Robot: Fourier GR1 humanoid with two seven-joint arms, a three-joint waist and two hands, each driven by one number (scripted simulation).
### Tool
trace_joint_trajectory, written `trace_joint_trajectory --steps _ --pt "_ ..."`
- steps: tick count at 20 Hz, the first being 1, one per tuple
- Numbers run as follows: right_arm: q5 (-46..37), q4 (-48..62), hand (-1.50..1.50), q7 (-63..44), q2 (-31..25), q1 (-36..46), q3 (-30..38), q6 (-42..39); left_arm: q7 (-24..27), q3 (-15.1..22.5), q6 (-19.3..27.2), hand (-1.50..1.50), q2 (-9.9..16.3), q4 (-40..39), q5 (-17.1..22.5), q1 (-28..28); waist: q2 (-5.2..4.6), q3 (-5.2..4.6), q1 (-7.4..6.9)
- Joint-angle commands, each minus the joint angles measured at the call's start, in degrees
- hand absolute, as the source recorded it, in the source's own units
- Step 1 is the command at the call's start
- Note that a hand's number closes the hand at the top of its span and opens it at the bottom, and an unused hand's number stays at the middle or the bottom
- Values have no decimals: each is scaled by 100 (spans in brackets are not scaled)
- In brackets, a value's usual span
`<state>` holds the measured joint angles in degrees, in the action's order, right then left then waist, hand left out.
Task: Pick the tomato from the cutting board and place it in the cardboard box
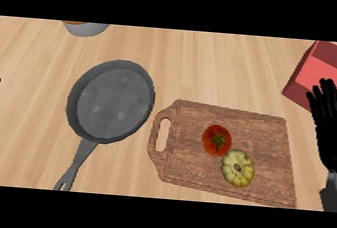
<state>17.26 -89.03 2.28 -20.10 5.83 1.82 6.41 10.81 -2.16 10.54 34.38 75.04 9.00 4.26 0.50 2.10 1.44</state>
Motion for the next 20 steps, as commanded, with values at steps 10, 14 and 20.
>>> trace_joint_trajectory --steps 10,14,20 --pt "-733 -1543 -150 848 -1868 635 432 -1295 -488 1459 -932 0 -501 1421 -206 748 -24 -201 -70" --pt "-1940 -1461 -150 2106 -1924 353 98 -1259 -562 1558 -861 0 -720 1282 -315 855 -48 -201 -143" --pt "-2990 -1896 -150 2441 -2292 -27 -132 -1335 -290 1380 -1094 0 -687 1040 -371 803 -48 -211 -115"
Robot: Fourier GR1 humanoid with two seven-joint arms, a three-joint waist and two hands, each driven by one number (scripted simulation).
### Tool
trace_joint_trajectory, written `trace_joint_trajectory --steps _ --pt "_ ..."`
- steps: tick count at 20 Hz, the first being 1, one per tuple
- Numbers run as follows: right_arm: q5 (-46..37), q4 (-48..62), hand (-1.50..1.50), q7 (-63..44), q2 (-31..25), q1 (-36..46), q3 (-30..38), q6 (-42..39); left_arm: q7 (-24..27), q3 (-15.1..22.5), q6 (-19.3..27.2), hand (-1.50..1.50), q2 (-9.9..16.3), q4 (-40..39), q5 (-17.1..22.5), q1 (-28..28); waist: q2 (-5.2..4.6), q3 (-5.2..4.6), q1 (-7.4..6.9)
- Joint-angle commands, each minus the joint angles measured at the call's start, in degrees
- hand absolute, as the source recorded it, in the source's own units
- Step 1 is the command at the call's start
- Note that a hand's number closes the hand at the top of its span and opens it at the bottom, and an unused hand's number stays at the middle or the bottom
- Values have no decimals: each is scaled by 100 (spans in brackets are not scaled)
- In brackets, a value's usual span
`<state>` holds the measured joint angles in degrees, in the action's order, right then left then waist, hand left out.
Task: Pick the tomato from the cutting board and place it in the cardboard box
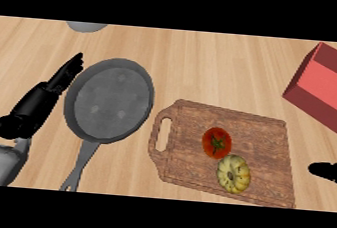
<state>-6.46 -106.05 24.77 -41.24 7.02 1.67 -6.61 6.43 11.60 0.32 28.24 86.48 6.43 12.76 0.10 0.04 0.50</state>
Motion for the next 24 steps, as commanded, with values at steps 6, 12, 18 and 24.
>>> trace_joint_trajectory --steps 6,12,18,24 --pt "-1804 -1342 -150 -1403 -948 -200 -971 -654 -109 -18 -103 0 -59 110 -42 -48 24 -19 -19" --pt "-2787 -2225 -150 -3348 -714 480 -2218 -1439 -189 -110 -247 0 -121 -155 -62 352 -12 -22 -93" --pt "-3348 -2692 -150 -5017 20 795 -3217 -2461 -214 -128 -286 0 -208 100 -166 135 -3 -18 -115" --pt "-3923 -2381 -150 -5395 724 628 -3675 -2842 -55 -416 -520 0 -277 -104 -246 61 -7 -6 -47"
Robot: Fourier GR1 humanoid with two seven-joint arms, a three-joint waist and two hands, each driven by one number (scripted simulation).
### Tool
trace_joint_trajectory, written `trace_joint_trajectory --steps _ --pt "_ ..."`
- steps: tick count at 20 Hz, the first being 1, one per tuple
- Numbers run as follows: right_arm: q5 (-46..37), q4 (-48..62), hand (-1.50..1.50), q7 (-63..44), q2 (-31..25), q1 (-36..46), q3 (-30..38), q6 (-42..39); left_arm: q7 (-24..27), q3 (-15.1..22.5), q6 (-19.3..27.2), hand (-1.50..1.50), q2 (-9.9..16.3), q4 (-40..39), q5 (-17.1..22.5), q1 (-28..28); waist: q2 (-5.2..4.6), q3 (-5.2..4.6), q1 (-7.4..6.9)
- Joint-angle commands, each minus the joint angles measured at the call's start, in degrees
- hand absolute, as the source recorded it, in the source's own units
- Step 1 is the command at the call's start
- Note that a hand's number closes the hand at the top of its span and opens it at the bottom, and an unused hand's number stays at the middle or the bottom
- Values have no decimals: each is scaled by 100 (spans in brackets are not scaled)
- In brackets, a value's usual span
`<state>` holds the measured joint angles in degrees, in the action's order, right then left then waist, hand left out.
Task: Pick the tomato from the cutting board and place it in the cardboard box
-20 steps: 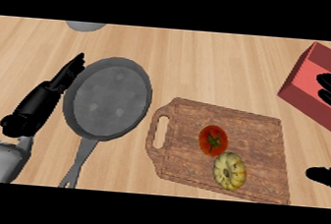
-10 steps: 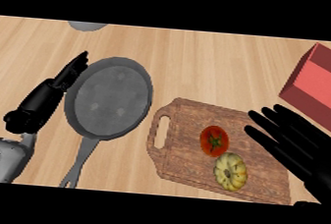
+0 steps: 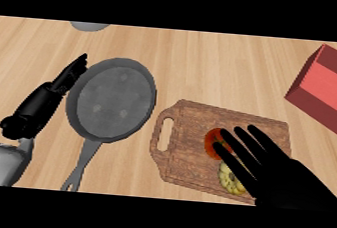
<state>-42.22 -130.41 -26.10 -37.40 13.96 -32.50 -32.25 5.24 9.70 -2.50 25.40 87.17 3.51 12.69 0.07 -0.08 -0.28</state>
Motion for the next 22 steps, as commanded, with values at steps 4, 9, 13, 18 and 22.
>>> trace_joint_trajectory --steps 4,9,13,18,22 --pt "-878 570 -150 -402 988 -21 -658 -214 205 -135 -112 0 -272 -111 -306 -107 -7 6 25" --pt "-1687 974 -150 -402 1248 38 -996 -73 -1 -190 -169 0 -368 336 -408 -230 -1 9 13" --pt "-1797 1662 -150 92 1538 273 -633 181 26 -192 -182 0 -619 -39 -659 -37 -12 8 17" --pt "-1917 1920 -150 241 1785 632 -276 -210 -234 -373 -340 0 -752 47 -567 44 -11 8 10" --pt "-2465 1674 -150 133 1803 74 -492 -194 -206 -618 -565 0 -691 100 -616 29 -5 8 25"
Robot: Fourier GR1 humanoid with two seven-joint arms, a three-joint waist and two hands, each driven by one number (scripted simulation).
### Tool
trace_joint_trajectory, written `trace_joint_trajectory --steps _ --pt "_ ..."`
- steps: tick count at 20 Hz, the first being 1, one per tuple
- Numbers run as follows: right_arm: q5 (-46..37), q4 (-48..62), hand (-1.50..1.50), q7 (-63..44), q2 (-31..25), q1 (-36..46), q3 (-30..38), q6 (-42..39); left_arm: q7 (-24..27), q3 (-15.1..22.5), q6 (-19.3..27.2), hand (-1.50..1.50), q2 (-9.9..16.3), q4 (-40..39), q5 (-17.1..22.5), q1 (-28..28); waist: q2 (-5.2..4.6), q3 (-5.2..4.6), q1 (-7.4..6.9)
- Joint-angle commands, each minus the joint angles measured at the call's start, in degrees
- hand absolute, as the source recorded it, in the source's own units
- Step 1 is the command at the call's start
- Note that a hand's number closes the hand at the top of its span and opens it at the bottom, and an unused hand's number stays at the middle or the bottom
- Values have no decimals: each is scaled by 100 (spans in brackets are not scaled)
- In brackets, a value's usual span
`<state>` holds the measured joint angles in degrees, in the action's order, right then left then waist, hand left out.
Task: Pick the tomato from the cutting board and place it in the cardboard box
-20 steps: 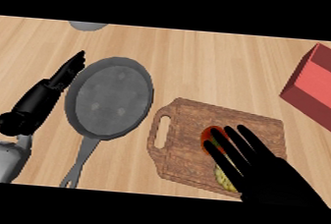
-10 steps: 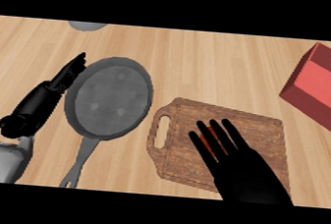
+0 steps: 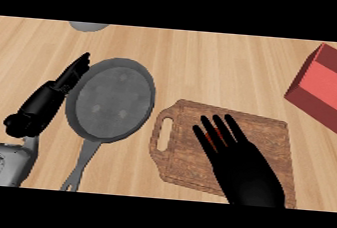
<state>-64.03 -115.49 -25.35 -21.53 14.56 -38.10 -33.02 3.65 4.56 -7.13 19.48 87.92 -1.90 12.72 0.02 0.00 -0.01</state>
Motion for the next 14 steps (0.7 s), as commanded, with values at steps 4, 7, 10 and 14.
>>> trace_joint_trajectory --steps 4,7,10,14 --pt "-446 745 -150 493 306 59 369 238 -110 -267 -272 0 -71 76 -103 4 -1 0 -8" --pt "-524 1085 -150 919 244 -208 249 778 338 -180 -285 0 -115 -32 -309 -327 -4 0 -12" --pt "-733 1235 -150 731 713 -242 45 792 -411 -215 -320 0 -206 492 -197 -61 3 2 -25" --pt "-748 1855 -150 1269 592 116 625 738 143 -307 -214 0 -390 -79 -483 2 -8 0 -19"
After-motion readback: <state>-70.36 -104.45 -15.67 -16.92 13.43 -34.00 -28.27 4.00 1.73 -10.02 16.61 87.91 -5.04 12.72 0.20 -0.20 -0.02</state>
